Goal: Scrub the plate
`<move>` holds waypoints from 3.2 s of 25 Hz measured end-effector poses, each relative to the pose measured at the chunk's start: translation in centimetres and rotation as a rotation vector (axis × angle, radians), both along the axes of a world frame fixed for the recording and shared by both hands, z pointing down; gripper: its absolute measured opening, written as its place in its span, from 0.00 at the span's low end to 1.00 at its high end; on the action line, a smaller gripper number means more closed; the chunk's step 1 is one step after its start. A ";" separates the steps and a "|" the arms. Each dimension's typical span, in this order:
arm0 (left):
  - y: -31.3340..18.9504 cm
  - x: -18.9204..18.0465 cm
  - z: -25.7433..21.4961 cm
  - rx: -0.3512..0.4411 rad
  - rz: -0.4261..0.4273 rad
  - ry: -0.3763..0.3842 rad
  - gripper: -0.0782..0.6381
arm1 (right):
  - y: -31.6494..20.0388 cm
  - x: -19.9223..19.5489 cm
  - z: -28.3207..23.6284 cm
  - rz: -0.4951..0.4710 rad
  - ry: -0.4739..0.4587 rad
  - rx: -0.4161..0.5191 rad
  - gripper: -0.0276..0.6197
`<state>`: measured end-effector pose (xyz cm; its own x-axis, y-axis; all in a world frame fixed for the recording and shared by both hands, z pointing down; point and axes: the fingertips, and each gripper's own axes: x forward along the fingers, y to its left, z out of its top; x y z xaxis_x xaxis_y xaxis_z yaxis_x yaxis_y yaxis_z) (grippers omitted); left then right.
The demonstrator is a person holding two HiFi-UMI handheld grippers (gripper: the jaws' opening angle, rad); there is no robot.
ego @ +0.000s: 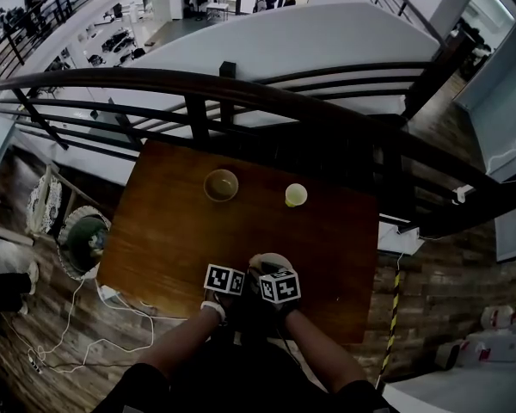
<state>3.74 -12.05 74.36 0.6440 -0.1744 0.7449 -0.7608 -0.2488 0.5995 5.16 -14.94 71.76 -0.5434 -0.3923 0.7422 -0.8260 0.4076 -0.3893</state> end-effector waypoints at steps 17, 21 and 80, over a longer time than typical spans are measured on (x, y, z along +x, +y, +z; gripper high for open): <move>0.0 -0.1 0.1 0.005 -0.009 0.006 0.22 | 0.8 9.3 0.1 0.207 0.007 -0.002 0.27; 0.2 -0.2 0.2 0.003 -0.010 0.006 0.22 | 1.2 11.3 -0.3 0.280 -0.010 0.001 0.27; -0.5 -0.6 1.1 -0.025 -0.049 0.035 0.20 | 2.7 0.0 0.2 0.105 -0.080 -0.093 0.27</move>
